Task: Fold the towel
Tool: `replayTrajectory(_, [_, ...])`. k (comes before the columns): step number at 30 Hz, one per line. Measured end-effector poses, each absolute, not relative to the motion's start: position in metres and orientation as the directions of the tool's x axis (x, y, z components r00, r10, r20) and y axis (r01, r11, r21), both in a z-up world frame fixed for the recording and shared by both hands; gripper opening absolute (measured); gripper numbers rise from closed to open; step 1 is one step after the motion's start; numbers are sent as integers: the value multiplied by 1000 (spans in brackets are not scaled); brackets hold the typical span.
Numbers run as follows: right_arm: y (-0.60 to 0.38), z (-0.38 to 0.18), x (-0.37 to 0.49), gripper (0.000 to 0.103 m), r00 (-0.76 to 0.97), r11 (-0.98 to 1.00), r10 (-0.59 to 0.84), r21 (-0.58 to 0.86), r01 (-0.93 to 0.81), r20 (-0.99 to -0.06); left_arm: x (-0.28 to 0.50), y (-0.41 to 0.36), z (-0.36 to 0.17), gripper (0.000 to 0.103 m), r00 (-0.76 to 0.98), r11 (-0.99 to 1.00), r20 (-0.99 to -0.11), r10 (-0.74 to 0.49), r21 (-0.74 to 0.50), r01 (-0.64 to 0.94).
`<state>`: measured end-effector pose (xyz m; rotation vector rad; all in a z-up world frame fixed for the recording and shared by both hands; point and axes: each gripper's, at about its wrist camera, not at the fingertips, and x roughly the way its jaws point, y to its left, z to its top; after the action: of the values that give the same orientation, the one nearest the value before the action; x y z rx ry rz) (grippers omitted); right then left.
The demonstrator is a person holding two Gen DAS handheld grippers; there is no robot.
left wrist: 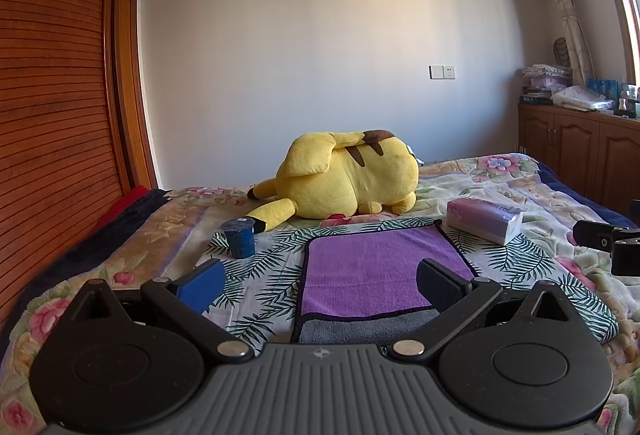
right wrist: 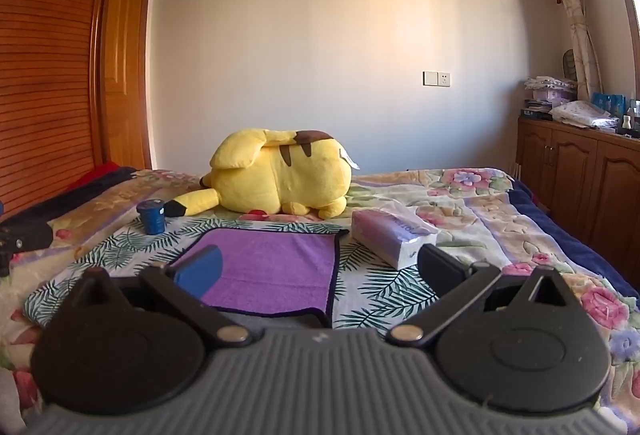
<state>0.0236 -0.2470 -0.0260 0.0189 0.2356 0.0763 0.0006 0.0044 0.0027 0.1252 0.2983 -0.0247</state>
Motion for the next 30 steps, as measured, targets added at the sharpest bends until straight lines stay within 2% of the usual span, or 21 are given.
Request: replayTrajectory(30, [-247, -25, 25, 103, 969, 997, 78, 29, -73, -234, 1, 1, 1, 103, 955, 992, -296, -4, 120, 41])
